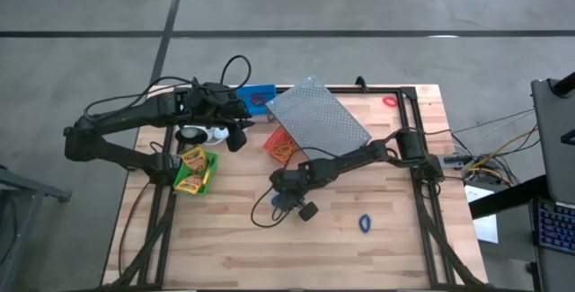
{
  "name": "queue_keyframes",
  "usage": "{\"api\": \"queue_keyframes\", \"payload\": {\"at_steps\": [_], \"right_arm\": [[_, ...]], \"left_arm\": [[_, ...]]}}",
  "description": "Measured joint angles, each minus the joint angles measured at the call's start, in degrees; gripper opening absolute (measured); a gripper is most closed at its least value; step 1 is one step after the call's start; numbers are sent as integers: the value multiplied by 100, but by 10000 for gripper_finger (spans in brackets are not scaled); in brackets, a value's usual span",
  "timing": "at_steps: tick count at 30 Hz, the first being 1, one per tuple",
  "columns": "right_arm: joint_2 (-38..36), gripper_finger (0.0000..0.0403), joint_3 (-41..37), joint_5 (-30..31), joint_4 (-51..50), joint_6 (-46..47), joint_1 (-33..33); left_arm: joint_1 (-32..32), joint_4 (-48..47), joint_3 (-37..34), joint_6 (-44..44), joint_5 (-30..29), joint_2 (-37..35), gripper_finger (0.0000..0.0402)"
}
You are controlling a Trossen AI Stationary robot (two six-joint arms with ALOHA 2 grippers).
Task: Pick & Place Office Desk Supplies
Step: Put the blue spring rubber band into the blue bin
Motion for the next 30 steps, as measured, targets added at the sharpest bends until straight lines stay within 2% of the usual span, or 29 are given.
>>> {"api": "queue_keyframes", "payload": {"at_steps": [9,20,25,30], "right_arm": [[-93,23,201,166,-337,-157,-9],[-662,22,393,247,-759,-120,-2],[-1027,22,389,1235,-1054,-102,41],[-1402,22,373,3009,-1201,-102,171]], "left_arm": [[0,0,0,0,-2,0,111],[0,2,0,0,-2,0,111],[0,0,0,0,-1,0,111],[-2,0,0,0,0,0,111]]}}
